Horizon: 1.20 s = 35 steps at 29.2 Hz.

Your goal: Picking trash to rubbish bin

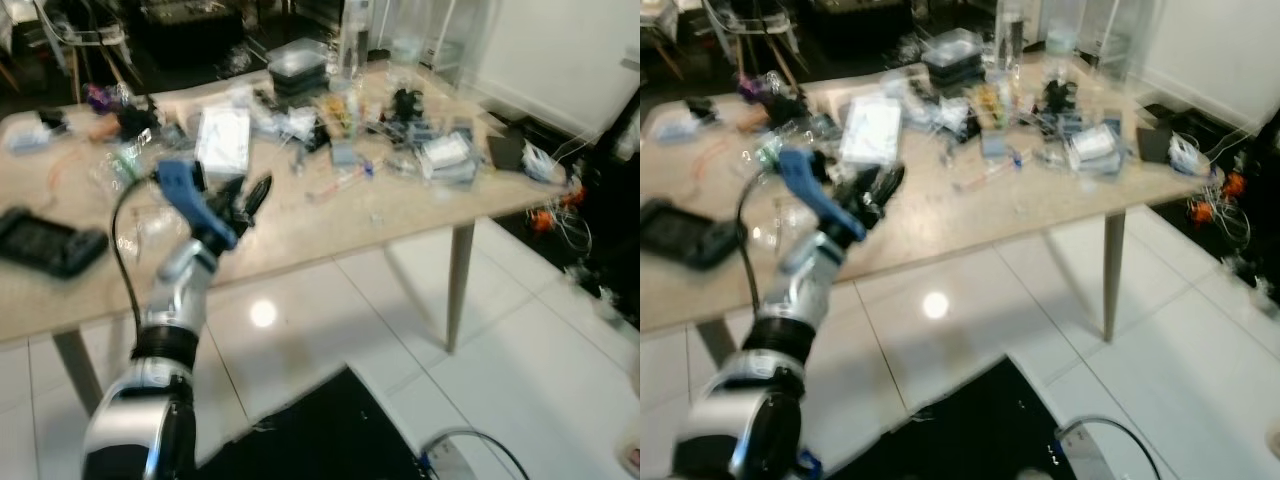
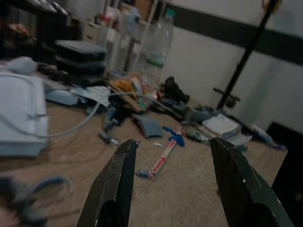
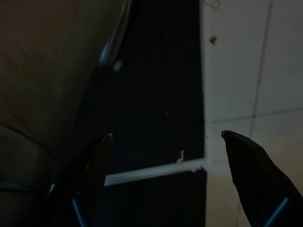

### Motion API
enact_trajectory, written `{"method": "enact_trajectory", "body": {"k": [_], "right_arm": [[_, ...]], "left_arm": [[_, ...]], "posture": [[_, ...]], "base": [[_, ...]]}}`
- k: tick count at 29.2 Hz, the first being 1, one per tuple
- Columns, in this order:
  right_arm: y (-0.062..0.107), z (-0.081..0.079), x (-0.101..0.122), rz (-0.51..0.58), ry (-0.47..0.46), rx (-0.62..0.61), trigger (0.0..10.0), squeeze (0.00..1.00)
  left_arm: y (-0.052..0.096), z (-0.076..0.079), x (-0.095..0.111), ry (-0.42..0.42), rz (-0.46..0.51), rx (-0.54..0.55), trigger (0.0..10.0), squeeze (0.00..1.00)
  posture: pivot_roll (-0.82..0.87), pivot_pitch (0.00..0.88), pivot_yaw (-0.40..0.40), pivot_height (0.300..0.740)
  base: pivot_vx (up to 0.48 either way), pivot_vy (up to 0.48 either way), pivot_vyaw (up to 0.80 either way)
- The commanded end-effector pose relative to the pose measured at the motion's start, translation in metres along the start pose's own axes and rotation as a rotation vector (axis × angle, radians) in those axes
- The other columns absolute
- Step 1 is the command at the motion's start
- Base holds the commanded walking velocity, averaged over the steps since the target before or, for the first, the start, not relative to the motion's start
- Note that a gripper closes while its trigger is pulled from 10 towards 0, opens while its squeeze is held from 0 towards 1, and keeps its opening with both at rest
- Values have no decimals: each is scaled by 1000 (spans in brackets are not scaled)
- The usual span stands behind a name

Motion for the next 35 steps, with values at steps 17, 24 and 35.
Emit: {"method": "enact_trajectory", "body": {"k": [17, 24, 35], "right_arm": [[0, -1, -3, -12, 15, 6, 10000, 0], [0, -1, -3, -12, 15, 5, 10000, 0], [0, -1, -3, -12, 17, 6, 10000, 0]], "left_arm": [[-10, 15, -22, -143, -90, 102, 10000, 0], [-4, 2, -37, -208, -155, 291, 10000, 0], [6, -12, -50, -300, -248, 455, 10000, 0]], "posture": [[-15, 65, 79, 740], [-15, 65, 79, 740], [-15, 65, 79, 740]], "base": [[445, 0, 0], [431, 0, 0], [188, 0, 0]]}}
Point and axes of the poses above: a point about 5 cm out from each wrist's last joint towards the gripper, its own y axis pointing back from the gripper into the wrist, its own x axis along the axis of the wrist's last joint, z = x × y, the point moved 1 cm from there along -y, pointing out of the wrist towards the gripper, and after that the axes turned 8 degrees about y, right-handed, at the moved point
